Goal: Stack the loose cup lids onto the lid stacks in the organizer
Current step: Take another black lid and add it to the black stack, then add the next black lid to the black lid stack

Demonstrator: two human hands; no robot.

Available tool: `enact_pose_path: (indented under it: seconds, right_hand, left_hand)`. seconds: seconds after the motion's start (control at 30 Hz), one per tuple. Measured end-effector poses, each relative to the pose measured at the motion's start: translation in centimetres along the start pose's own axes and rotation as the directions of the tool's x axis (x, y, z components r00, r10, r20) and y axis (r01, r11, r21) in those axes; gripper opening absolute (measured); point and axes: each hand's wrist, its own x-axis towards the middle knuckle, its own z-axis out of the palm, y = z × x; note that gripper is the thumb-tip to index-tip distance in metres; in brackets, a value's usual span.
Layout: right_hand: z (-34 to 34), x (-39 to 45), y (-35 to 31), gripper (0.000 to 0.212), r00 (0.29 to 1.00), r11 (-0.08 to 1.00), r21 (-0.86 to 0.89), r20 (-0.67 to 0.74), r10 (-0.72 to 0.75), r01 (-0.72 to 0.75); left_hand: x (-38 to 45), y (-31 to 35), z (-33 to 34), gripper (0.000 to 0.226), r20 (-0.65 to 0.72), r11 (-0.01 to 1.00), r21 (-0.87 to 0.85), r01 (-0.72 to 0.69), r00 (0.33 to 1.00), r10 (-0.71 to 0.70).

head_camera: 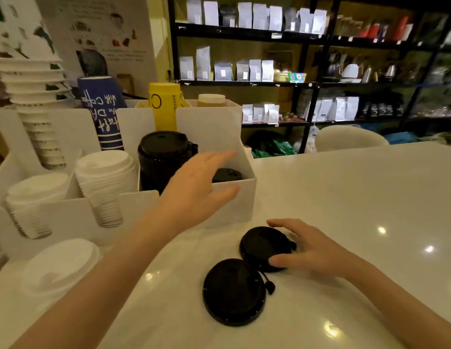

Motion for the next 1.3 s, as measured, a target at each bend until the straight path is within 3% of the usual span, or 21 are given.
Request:
enact_pose_path:
  seconds: [0.13,0.3,0.43,0.6,0.97,1.17,1.3]
  right_hand:
    - [-0.3,-0.4,0.0,0.076,1.0,1.0,-0.001,0.001,0.013,-0.013]
    - [-0.4,-0.6,-0.1,0.075,1.0,1.0,-0.004,-0.016,-0.008,0.008]
    - [-0.4,-0.6,-0.2,0.076,1.0,1.0,-0.006,-0.024,-0.016,0.016]
    - [-0.1,-0.4,0.1,0.078,0.999,0.999,0.038,-0.054,0.0,0.003]
    - [-0.9,0.2,-0.8,0.072,0.993,0.995,0.092,-0.119,-0.013,0.024]
    - [-2.6,0.1,-3.8,0.075,0.982,0.992,0.073,-0.167,-0.087,0.1]
    - [-4.1,0.5,-7.0,0.07,0.964,0.98,0.061,-0.2,-0.176,0.191]
  left_hand:
    - [-0.9,1.0,3.3,0.059,0.2,0.992,-0.125,-0.007,0.979,0.032]
    - [-1.7,0.1,7.3,0.073,0.452,0.969,-0.171,0.181,0.888,-0.086]
    - [-2.0,-0.6,8.3,0.087,0.539,0.957,-0.141,0.253,0.831,-0.14]
    - [-2.2,-0.2,8.3,0.067,0.533,0.96,-0.169,0.223,0.84,-0.102]
    - [-1.1,-0.4,6.4,0.065,0.5,0.94,-0.233,0.248,0.86,-0.103]
    - [-0.2,0.0,2.8,0.049,0.401,0.925,-0.311,0.218,0.912,-0.08]
    - [0.3,0.1,-0.1,0.071,0.294,0.915,-0.343,0.213,0.949,-0.111]
